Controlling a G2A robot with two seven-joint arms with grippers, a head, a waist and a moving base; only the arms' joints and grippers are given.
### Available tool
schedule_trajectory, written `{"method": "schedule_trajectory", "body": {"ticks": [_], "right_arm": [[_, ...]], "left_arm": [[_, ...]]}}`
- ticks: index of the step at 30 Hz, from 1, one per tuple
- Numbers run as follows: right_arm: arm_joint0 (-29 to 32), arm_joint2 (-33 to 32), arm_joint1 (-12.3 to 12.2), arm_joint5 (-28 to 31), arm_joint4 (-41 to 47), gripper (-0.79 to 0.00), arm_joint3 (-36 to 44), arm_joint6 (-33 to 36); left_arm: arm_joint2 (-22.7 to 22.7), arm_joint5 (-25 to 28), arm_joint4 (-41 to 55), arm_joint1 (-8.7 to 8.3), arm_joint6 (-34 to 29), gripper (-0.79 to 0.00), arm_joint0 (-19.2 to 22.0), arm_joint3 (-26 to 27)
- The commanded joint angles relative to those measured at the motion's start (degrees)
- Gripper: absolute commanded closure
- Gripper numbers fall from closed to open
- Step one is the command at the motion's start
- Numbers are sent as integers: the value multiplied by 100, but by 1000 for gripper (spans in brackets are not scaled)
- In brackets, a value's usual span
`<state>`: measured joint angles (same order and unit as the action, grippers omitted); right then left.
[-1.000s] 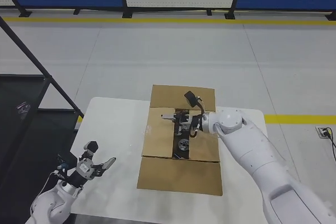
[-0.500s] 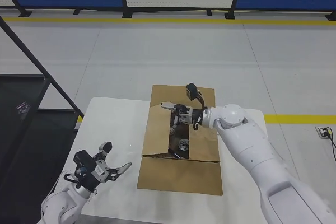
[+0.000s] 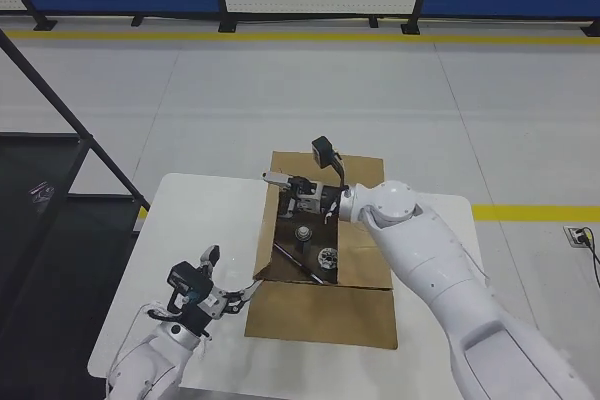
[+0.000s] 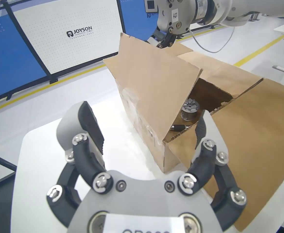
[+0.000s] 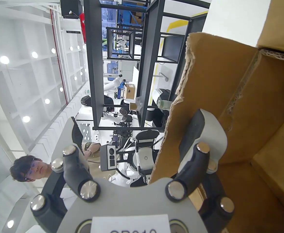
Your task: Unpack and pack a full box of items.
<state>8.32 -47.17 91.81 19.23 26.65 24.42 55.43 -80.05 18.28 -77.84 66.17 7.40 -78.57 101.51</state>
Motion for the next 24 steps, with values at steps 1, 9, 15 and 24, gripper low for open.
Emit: {"method": "schedule_trajectory", "body": {"ticks": [1,9,15,24], "right_arm": [[1,11,51,80,30,-785,-3,-40],[-21,26,210,562,110,-785,-109,179],[-72,-12,269,835,172,-785,-273,564],[-165,-229,211,1173,210,-785,-603,590]], "left_arm": [[95,-245,94,30,-136,-785,93,-5],[163,-774,723,117,-376,-785,308,-68],[-22,-923,922,125,-418,-785,288,-88],[-478,-968,1113,101,-367,-785,105,-236]]}}
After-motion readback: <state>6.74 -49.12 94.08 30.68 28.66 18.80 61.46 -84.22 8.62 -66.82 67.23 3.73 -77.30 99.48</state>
